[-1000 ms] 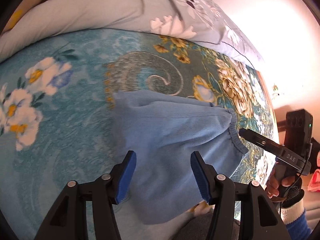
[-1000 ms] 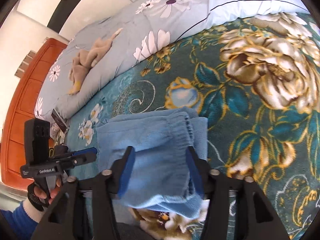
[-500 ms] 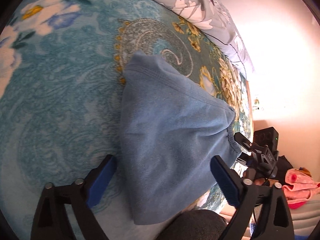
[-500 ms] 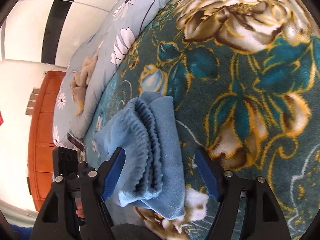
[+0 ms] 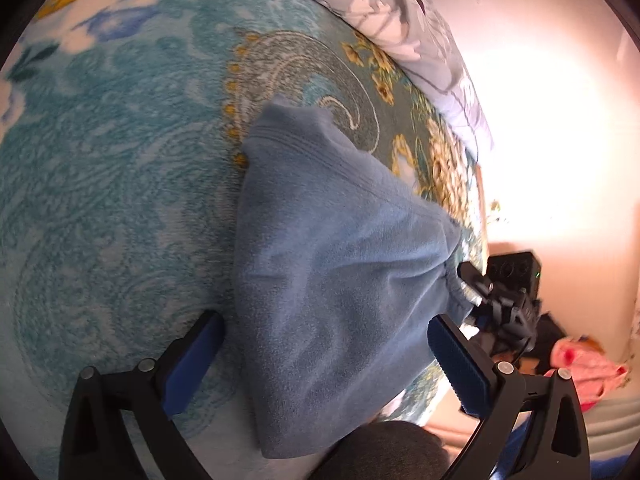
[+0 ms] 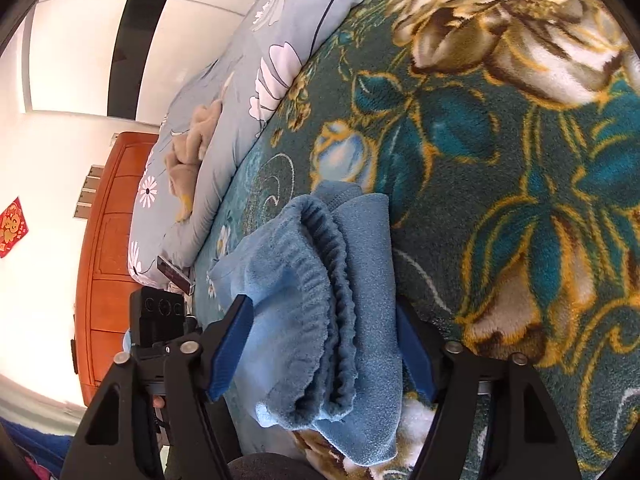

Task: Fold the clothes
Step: 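Grasp the folded light blue garment from both sides with both grippers, then lift the folded garment off the blanket with both grippers, then carry the folded garment with both grippers toward the stack of folded clothes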

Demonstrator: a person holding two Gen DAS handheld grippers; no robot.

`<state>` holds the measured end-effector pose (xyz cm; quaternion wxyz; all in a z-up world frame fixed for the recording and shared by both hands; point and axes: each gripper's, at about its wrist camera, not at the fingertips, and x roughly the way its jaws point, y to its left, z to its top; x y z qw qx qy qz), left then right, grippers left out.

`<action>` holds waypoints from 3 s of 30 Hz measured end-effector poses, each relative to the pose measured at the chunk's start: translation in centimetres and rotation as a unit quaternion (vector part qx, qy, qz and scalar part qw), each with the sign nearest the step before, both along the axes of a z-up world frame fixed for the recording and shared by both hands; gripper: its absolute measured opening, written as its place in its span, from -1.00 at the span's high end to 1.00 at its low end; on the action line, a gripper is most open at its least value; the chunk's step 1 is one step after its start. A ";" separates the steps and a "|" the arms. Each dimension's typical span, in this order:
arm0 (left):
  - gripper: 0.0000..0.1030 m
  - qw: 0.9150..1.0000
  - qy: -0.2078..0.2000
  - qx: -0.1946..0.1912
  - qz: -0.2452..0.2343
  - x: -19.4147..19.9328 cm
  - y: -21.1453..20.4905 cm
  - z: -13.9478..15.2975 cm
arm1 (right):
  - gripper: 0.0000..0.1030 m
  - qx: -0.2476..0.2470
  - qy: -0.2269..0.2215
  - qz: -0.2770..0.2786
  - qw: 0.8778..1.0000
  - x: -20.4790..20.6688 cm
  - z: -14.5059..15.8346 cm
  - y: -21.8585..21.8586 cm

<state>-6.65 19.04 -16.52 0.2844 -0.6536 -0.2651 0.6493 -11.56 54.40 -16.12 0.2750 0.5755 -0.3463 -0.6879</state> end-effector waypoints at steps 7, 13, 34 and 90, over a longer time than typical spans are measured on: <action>-0.91 0.998 0.033 -0.052 -0.008 0.8 1.6 1.1 | 0.22 0.024 -0.017 -0.021 0.999 0.4 -0.1 0.6; -0.26 0.998 0.021 -0.057 0.013 1.3 -0.1 0.7 | 0.35 0.047 -0.021 -0.025 0.998 0.4 0.8 0.1; 0.64 0.994 0.056 -0.080 0.059 3.4 -3.2 5.4 | 0.45 0.078 -0.015 -0.048 0.996 2.7 6.8 -2.0; 0.57 0.905 0.201 -0.171 0.334 19.1 -67.2 25.8 | 0.46 -0.080 0.127 0.380 0.913 14.9 22.3 -63.0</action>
